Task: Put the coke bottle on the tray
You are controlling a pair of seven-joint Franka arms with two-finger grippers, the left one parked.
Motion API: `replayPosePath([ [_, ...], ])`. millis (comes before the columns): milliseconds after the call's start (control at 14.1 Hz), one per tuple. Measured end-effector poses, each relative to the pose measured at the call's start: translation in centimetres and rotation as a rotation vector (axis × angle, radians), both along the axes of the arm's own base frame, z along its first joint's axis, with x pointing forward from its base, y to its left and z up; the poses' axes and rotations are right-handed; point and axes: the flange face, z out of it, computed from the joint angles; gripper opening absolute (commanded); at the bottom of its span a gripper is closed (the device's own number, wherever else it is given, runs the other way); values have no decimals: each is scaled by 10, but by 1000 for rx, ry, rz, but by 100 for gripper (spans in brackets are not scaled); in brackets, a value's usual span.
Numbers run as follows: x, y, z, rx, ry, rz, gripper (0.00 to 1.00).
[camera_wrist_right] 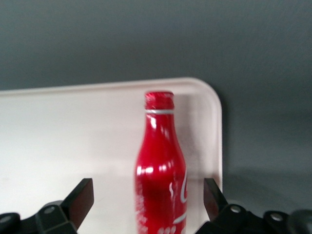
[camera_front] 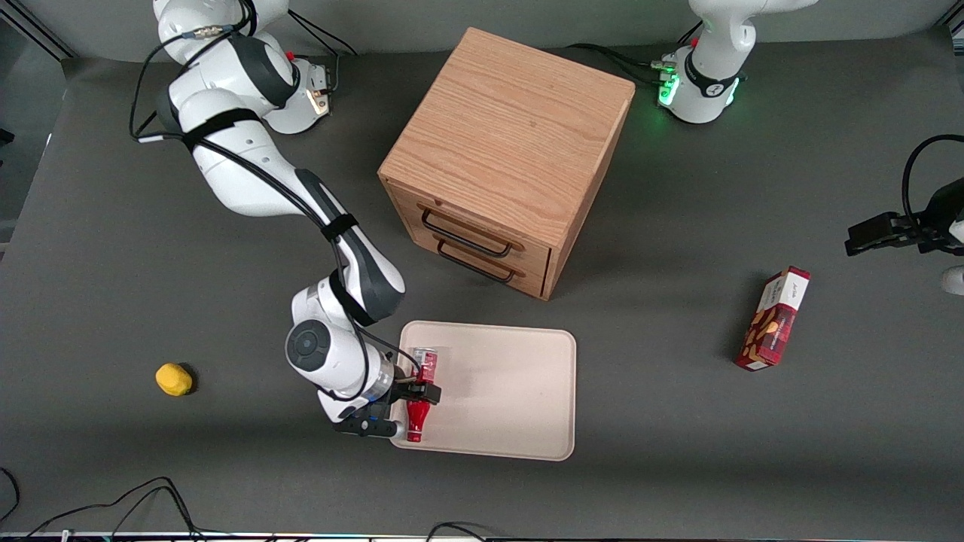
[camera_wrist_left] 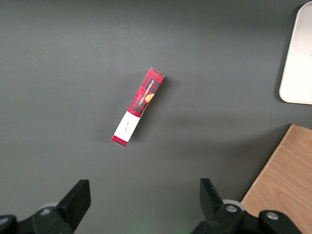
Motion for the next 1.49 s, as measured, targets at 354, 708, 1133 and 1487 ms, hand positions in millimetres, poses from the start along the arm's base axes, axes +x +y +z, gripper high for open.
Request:
replayPosePath([
  [354,-9,-68,131,-84,39,14,100],
  [708,-52,-192,213,-168,44,31,100],
  [1133,-172,-274,292,-159,30,-19,100],
  [1487,-215,-304,337,-142,66,-40,100],
])
